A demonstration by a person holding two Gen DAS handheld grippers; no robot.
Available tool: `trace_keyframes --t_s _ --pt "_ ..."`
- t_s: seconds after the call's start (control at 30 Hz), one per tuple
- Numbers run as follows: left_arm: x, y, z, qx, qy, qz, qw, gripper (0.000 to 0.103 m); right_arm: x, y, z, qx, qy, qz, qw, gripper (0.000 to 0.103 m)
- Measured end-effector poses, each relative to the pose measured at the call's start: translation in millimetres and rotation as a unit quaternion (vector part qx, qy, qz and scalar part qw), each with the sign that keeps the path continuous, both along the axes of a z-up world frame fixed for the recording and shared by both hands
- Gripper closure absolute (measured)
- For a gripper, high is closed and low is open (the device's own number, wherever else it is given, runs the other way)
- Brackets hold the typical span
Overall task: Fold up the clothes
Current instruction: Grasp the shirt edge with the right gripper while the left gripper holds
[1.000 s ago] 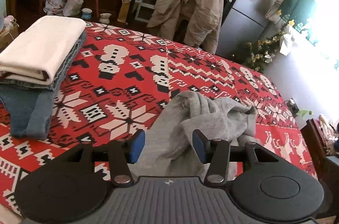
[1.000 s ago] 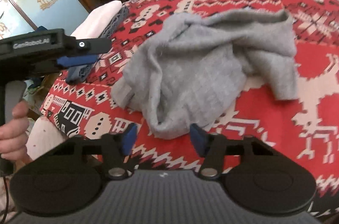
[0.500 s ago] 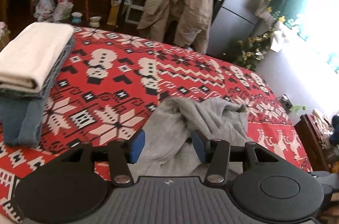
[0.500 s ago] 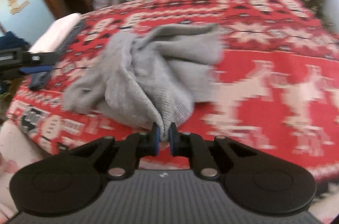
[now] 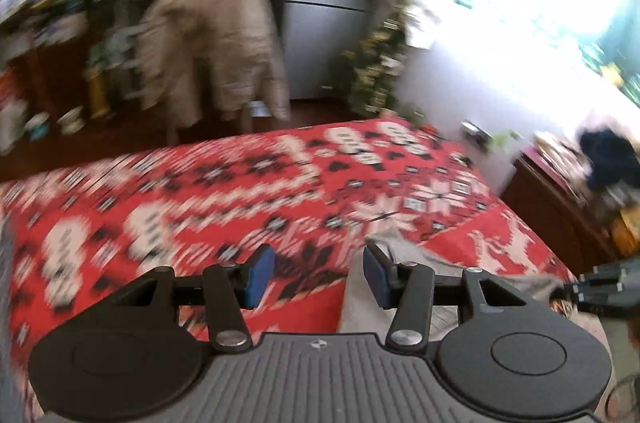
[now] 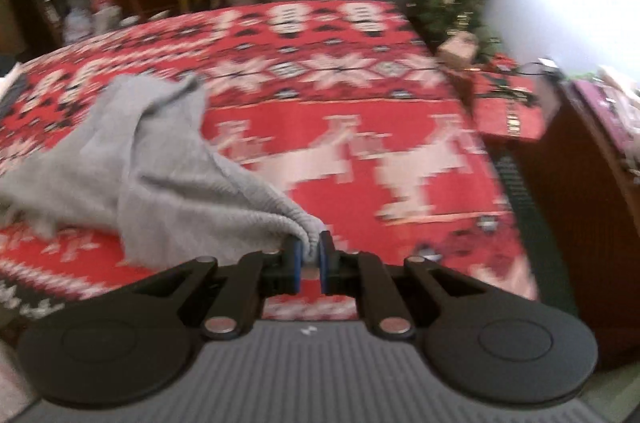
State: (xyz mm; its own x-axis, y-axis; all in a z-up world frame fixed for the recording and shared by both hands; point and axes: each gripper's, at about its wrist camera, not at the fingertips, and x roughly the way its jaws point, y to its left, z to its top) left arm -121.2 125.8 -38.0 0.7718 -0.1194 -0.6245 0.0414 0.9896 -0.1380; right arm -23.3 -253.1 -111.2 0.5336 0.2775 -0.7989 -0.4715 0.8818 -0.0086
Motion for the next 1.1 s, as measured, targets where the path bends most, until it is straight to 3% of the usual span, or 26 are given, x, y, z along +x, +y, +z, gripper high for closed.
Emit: trace_keyframes --t_s 0.17,0.23,0.37,0.43,0.47,0.5,0.6,0.73,0.83,0.93,1.03,1.1 --pt "65 -15 -13 0.002 0.025 -0.095 0.9952 0.054 35 -41 -8 -0.021 -0.019 -0.046 0.999 0.095" --pt "96 -19 -22 -0.021 0.042 -0.123 0.9913 0.054 39 -47 -9 -0.014 -0.018 -0.051 0.998 0.095" --pt "155 -32 -50 -0.082 0.098 -0.18 0.9753 0.056 44 -57 -12 0.004 -0.013 -0.06 0.998 0.094" --pt "173 -42 -66 -0.054 0.12 -0.194 0.9721 0.066 47 -62 -14 0.012 -0.011 -0.065 0.998 0.094" --pt "182 -48 -74 -0.038 0.13 -0.201 0.9703 0.079 48 -65 -15 0.017 -0.01 -0.067 0.998 0.094" --pt "185 -50 -79 -0.029 0.14 -0.211 0.967 0.085 49 -68 -15 0.021 -0.009 -0.069 0.997 0.094" --pt "192 -55 -92 -0.006 0.168 -0.246 0.9548 0.085 53 -74 -17 0.035 -0.006 -0.074 0.997 0.094" --pt "190 -57 -99 -0.007 0.188 -0.269 0.9446 0.085 52 -75 -18 0.043 -0.004 -0.076 0.996 0.094" --pt "188 -63 -107 0.01 0.207 -0.274 0.9391 0.077 53 -75 -19 0.046 -0.002 -0.077 0.996 0.094" --pt "184 -71 -110 0.038 0.199 -0.279 0.9388 0.069 53 -74 -20 0.045 -0.002 -0.077 0.996 0.094" --pt "178 -79 -109 0.054 0.193 -0.28 0.9389 0.054 51 -74 -20 0.046 -0.001 -0.079 0.996 0.094" --pt "174 -85 -109 0.063 0.189 -0.281 0.9388 0.036 52 -75 -19 0.048 0.0 -0.081 0.996 0.094"
